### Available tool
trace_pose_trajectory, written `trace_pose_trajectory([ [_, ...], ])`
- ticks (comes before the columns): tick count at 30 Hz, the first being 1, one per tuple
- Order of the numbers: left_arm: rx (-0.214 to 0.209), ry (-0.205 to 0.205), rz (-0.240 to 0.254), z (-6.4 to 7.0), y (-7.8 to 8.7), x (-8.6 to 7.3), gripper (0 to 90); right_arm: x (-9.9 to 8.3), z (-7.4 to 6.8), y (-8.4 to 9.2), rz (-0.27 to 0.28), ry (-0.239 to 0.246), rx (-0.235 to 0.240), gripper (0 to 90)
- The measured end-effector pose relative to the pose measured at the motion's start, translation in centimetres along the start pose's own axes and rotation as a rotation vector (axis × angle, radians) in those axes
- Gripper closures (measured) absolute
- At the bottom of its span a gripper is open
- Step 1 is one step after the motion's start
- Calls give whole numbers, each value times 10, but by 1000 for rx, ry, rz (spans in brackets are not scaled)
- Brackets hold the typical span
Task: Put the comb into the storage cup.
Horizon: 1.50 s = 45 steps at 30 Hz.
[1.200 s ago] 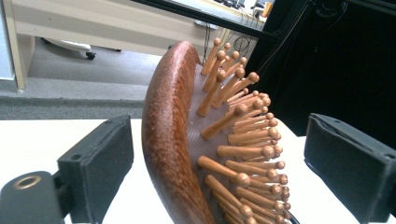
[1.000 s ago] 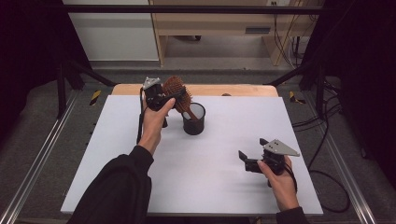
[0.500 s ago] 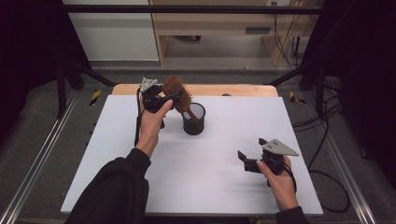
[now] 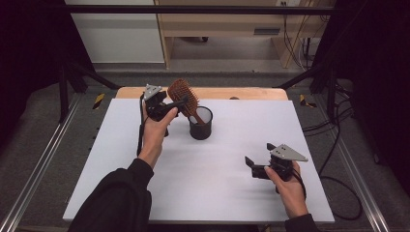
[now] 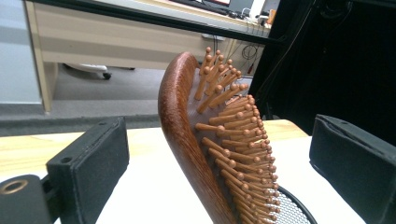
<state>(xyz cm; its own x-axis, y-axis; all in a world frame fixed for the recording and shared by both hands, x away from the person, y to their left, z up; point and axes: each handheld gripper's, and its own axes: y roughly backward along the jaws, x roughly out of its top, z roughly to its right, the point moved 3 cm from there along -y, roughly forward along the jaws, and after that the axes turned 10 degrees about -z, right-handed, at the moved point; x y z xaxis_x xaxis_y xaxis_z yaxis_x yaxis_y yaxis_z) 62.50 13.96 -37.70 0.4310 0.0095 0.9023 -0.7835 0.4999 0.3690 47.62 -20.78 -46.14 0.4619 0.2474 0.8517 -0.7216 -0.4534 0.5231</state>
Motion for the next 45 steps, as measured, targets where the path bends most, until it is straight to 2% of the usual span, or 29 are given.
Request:
trace_pose_trajectory([
  [7,25,-18,5,3,3,-1,52,0,2,1,1,-5,-1,33],
  [18,40,-13,13,-4,17,-13,52,1,-1,-1,-3,8,2,31],
  [31,37,-37,14,-7,39,-21,51,1,-4,0,-4,21,-13,30],
  [36,34,-22,12,-9,42,-22,48,1,-4,1,0,13,-7,30],
  [45,24,-44,12,-7,51,-21,47,1,-3,1,1,6,-11,31],
])
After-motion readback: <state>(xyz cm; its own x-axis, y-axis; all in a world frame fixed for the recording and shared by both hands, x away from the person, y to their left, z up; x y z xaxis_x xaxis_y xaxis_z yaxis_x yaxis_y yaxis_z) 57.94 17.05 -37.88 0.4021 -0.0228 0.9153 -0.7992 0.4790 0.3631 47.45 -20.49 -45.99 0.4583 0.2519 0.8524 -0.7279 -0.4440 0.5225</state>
